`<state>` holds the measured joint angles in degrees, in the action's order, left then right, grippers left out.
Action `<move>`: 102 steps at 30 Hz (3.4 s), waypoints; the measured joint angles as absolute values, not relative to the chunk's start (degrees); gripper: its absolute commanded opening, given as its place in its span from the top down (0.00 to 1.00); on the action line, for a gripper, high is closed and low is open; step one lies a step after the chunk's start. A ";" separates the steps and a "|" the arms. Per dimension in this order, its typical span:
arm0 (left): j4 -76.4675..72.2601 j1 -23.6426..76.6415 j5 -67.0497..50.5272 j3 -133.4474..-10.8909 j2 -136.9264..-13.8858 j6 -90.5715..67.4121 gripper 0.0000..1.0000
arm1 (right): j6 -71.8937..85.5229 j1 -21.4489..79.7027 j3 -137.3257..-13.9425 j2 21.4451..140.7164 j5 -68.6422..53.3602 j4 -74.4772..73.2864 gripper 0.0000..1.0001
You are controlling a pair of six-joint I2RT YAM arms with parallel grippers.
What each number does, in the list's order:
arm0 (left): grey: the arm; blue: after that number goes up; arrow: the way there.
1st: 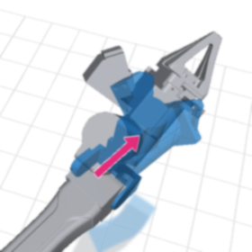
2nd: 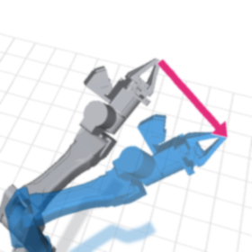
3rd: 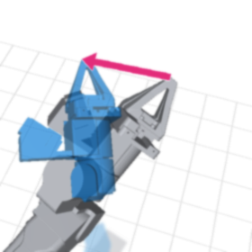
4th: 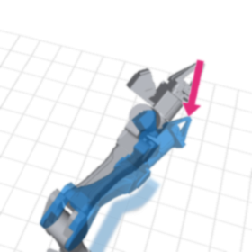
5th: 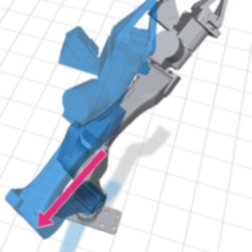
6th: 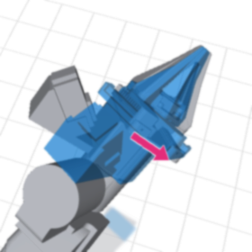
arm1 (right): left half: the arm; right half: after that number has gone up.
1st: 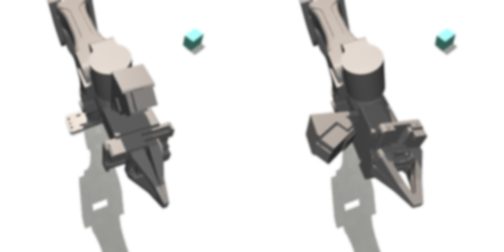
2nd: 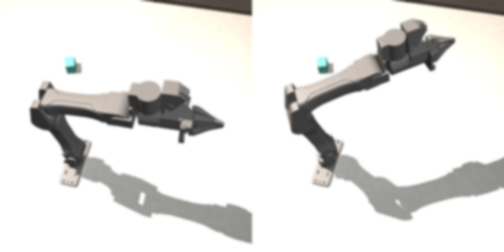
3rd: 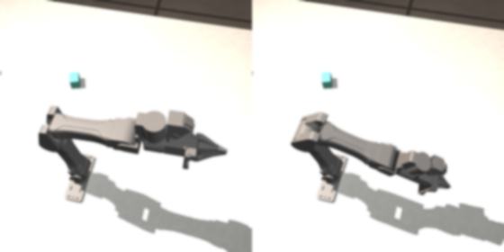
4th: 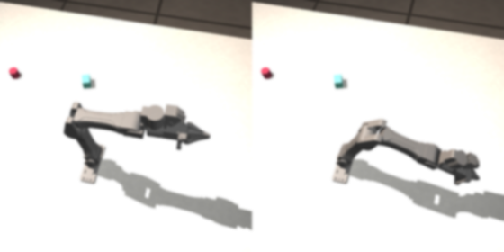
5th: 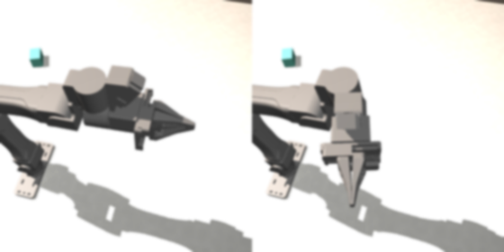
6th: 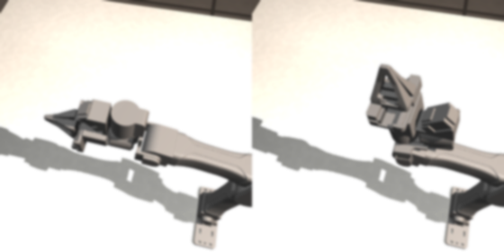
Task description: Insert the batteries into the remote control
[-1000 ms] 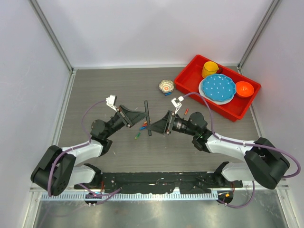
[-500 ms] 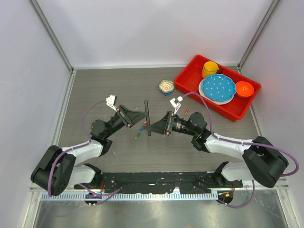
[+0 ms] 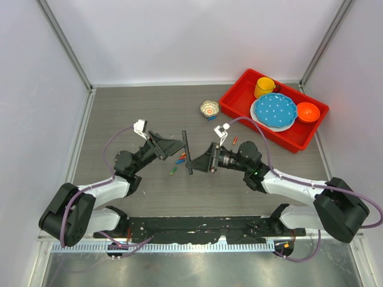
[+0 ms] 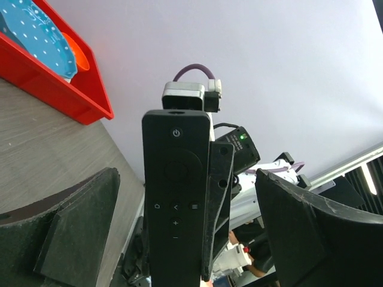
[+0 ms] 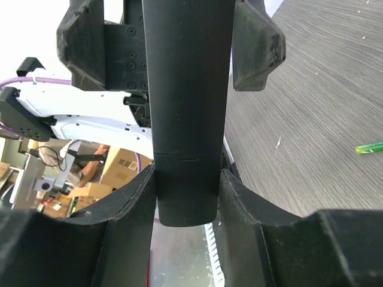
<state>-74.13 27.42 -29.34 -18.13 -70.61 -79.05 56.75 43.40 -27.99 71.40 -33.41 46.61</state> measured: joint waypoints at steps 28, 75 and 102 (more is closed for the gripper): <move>-1.76 33.93 3.73 -39.05 -58.35 -51.51 0.00 | 20.69 50.09 -51.94 64.51 8.51 -24.84 0.99; -14.41 49.98 10.63 -35.94 -62.39 -52.36 0.48 | 19.64 60.01 -57.06 69.80 11.94 -24.36 0.99; -17.82 50.61 11.97 -34.54 -62.37 -53.34 0.92 | 20.25 60.05 -56.90 69.80 11.81 -23.77 0.99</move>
